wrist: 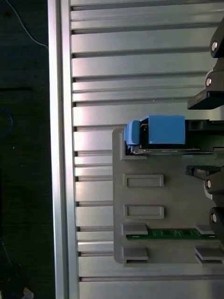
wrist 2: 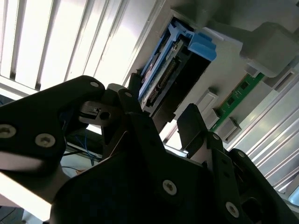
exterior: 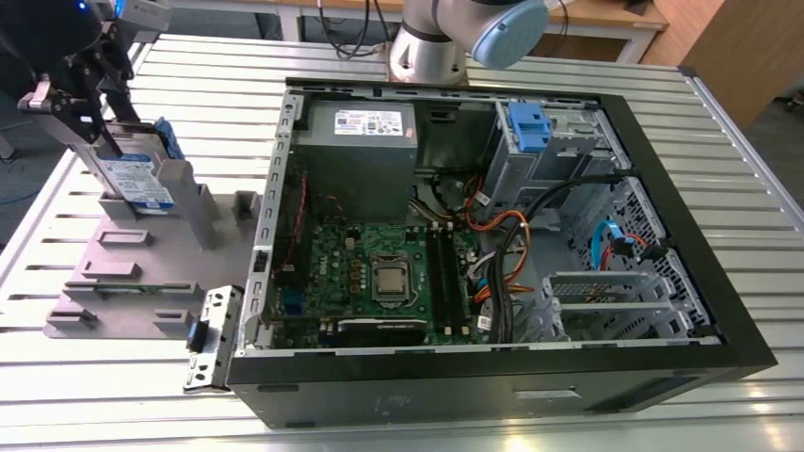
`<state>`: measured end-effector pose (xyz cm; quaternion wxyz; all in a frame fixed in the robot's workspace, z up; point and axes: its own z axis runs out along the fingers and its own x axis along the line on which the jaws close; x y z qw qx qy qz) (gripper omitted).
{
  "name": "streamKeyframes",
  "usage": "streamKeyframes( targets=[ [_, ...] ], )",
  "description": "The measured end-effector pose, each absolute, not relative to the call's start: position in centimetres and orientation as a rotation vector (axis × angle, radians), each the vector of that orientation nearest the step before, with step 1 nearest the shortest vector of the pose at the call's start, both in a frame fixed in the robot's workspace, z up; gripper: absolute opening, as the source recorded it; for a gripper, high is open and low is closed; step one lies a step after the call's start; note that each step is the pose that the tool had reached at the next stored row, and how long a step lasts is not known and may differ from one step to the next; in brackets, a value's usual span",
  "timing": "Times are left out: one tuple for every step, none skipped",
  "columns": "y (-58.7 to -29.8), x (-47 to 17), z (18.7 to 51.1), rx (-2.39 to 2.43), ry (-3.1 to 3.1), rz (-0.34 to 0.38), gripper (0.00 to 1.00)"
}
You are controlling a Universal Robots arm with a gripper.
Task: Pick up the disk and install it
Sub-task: 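Pick up the disk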
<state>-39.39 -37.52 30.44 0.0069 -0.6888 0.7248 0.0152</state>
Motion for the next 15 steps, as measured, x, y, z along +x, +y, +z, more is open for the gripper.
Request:
streamKeyframes(
  targets=[
    [-37.52,-39.39,30.44,-2.155,2.267,0.047,0.59],
    [-37.52,-39.39,30.44,-2.155,2.267,0.047,0.59],
    [-37.52,-39.39,30.44,-2.155,2.267,0.047,0.59],
    [-37.51,-39.39,30.45,-2.155,2.267,0.048,0.59],
    [-37.50,-39.39,30.44,-2.155,2.267,0.047,0.59],
    [-37.50,-39.39,30.44,-2.155,2.267,0.047,0.59],
    [-37.50,-39.39,30.45,-2.155,2.267,0.047,0.59],
    [-37.50,-39.39,30.45,-2.155,2.267,0.047,0.59],
    [-37.49,-39.39,30.44,-2.155,2.267,0.047,0.57],
    [-37.49,-39.39,30.45,-2.155,2.267,0.047,0.57],
    [-37.48,-39.39,30.45,-2.155,2.267,0.047,0.51],
    [-37.48,-39.39,30.45,-2.155,2.267,0.047,0.51],
    [-37.48,-39.39,30.45,-2.155,2.267,0.047,0.51],
    [-37.47,-39.39,30.45,-2.155,2.267,0.047,0.51],
    [-37.47,-39.39,30.45,-2.155,2.267,0.047,0.51]
  ],
)
